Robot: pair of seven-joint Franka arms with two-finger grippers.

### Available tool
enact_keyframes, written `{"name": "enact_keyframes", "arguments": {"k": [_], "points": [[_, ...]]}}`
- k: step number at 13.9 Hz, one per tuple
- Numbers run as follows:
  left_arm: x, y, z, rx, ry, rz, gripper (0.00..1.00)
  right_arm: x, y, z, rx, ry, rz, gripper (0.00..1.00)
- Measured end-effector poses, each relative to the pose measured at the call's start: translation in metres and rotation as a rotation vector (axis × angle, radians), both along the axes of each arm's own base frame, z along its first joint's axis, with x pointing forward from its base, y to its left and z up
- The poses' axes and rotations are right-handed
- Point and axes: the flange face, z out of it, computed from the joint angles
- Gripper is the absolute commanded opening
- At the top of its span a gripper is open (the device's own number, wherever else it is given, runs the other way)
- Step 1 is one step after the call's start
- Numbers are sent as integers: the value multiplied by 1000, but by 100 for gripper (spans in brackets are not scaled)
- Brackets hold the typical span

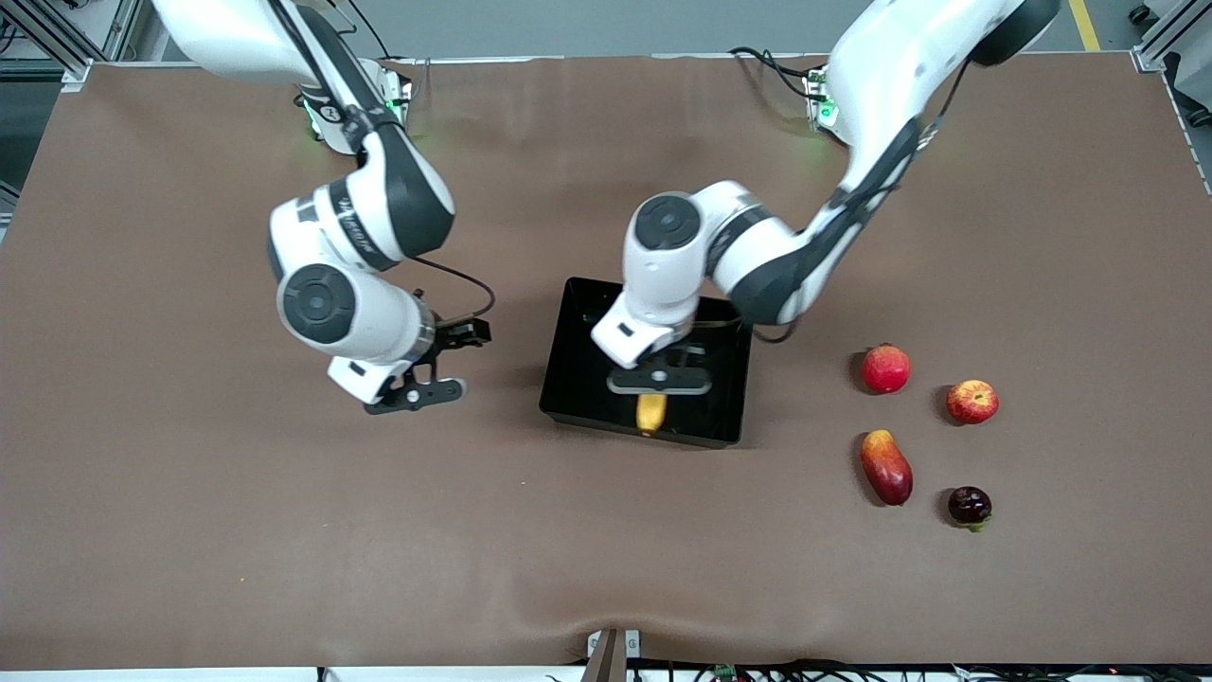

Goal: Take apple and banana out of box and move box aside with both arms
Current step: 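Carry the banana beside the fruits while the right gripper grips the tray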

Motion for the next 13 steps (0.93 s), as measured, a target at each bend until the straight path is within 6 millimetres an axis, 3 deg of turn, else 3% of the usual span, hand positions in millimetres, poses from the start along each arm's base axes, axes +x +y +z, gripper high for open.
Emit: {"name": "enact_keyframes", "arguments": {"k": [2,5,7,10,13], "points": [[20,41,38,-6,9,10,0,-7,18,-15,-16,14,-12,100],[54,126,65,11,84,1,0,-9,49,-49,-7,-32,-16,100],[72,189,61,15,140,-5,0,-15,70,-70,-14,-45,-56,100],[92,279,37,46,194,-90,0,-29,106,-87,-13,-78,-113,100],[103,391,13,61,243,-219,0,-48,135,-100,-24,-85,-172,100]]}}
